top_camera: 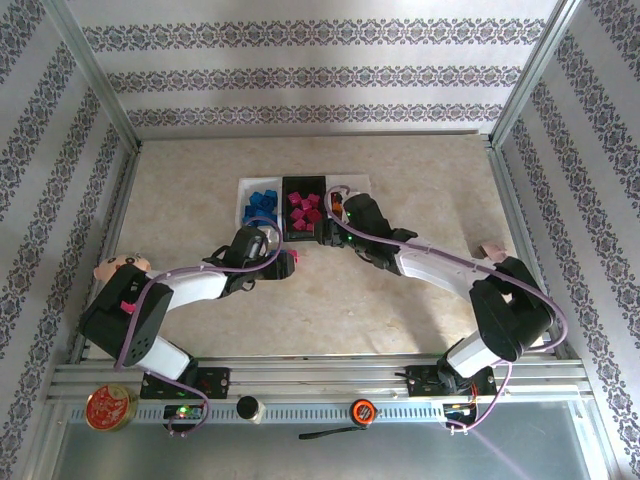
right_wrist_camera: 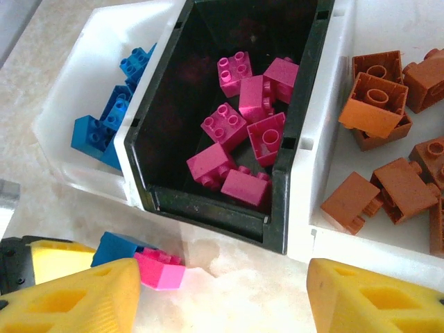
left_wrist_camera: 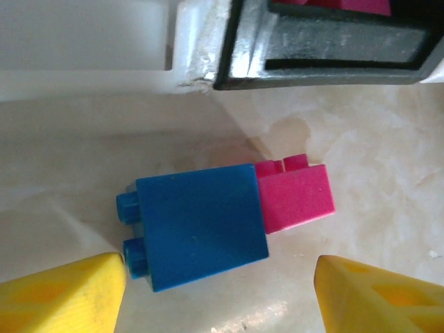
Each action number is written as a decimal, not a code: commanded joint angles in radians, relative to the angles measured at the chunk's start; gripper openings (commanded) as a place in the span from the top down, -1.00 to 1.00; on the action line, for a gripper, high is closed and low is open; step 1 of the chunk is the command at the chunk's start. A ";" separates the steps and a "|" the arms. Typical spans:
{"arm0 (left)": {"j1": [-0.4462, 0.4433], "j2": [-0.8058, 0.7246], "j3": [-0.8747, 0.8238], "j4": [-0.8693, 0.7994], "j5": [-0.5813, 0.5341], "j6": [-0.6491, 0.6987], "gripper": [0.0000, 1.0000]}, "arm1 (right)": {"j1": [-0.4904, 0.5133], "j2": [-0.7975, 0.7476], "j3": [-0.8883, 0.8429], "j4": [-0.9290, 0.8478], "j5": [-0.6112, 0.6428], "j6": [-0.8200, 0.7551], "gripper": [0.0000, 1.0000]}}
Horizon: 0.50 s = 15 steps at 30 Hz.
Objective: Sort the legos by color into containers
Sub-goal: Move the lego to the center of the table.
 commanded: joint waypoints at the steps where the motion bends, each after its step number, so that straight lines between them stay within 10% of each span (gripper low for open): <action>1: 0.023 0.012 0.000 0.035 -0.058 -0.012 -0.25 | 0.017 -0.040 -0.032 0.030 -0.005 0.013 -0.30; 9: 0.073 -0.144 -0.102 -0.009 -0.129 -0.028 -0.07 | 0.024 -0.049 -0.062 0.045 -0.003 0.018 -0.30; 15: 0.070 -0.171 -0.064 -0.050 -0.076 0.020 -0.42 | 0.027 -0.043 -0.070 0.059 -0.005 0.027 -0.31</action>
